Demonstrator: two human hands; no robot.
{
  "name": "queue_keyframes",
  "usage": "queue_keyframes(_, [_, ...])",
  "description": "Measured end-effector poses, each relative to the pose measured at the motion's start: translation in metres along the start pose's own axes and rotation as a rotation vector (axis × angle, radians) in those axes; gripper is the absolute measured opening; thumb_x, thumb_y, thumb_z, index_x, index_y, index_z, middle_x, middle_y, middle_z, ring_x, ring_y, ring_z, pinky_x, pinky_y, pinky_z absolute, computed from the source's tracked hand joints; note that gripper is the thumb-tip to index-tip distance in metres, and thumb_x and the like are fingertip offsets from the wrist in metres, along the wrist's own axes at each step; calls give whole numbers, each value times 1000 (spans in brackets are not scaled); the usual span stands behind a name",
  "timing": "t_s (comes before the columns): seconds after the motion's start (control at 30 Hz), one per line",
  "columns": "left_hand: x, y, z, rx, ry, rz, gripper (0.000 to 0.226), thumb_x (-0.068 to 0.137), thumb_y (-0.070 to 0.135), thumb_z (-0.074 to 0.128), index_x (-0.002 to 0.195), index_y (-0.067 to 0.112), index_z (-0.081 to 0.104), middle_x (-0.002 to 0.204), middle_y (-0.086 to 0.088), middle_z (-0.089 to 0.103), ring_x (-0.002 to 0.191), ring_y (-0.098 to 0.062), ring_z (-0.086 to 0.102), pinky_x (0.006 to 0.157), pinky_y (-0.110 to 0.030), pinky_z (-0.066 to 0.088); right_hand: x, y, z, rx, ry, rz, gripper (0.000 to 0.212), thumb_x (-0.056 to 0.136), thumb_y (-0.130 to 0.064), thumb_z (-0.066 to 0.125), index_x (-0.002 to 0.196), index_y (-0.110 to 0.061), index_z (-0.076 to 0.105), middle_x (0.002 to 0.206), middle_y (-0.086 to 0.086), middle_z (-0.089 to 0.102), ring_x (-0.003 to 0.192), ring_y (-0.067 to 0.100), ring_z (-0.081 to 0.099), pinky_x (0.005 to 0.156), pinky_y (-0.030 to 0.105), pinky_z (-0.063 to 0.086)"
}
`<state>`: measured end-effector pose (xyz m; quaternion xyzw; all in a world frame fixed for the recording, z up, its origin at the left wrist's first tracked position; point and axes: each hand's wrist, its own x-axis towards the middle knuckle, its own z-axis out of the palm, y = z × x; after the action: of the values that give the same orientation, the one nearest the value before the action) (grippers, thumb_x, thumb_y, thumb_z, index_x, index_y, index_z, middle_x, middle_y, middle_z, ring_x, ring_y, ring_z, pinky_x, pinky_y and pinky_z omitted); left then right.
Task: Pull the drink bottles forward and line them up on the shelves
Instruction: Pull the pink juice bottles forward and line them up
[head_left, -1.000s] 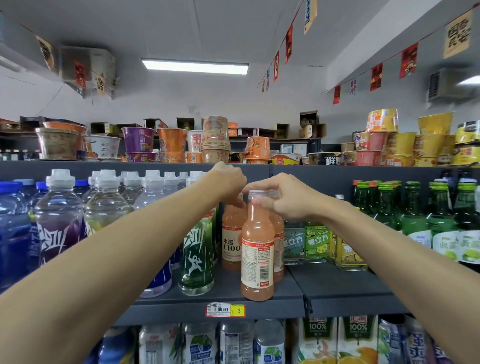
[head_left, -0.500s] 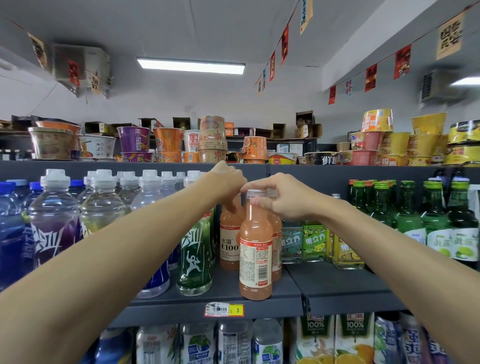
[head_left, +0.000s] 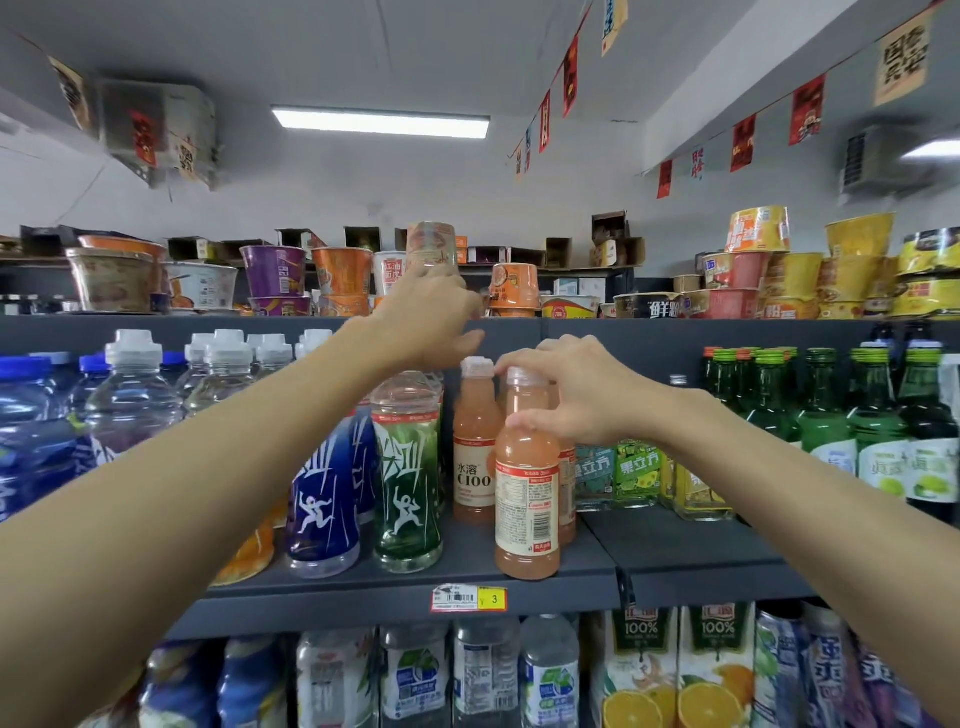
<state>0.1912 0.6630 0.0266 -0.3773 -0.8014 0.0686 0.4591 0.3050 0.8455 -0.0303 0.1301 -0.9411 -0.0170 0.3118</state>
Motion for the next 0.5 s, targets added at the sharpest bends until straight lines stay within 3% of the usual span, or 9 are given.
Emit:
queue_keyframes(0.17, [-42,-6,14,-182,131,-114,38,96,47,51,120,22,66,125,-3,63,121,-22,50,104,-42,36,14,-7,10,208,-49,38,58,84,-34,79,133,-44,51,136,-9,56,109,10,52,92,31,44])
queue_keyframes(0.33, [-68,-2,25,-456,191,-196,39,100,32,52,131,10,57,131,-6,57,123,-22,47,104,-37,39,21,-13,22,246,-61,85,62,87,-21,76,137,-40,45,137,-5,54,116,15,53,92,30,44])
queue_keyframes(0.5, [-75,4,32,-583,190,-211,34,100,23,52,130,7,52,128,-8,53,119,-21,50,102,-32,41,24,-19,30,242,73,157,63,84,-54,74,135,-29,45,128,-2,60,105,14,58,81,25,45])
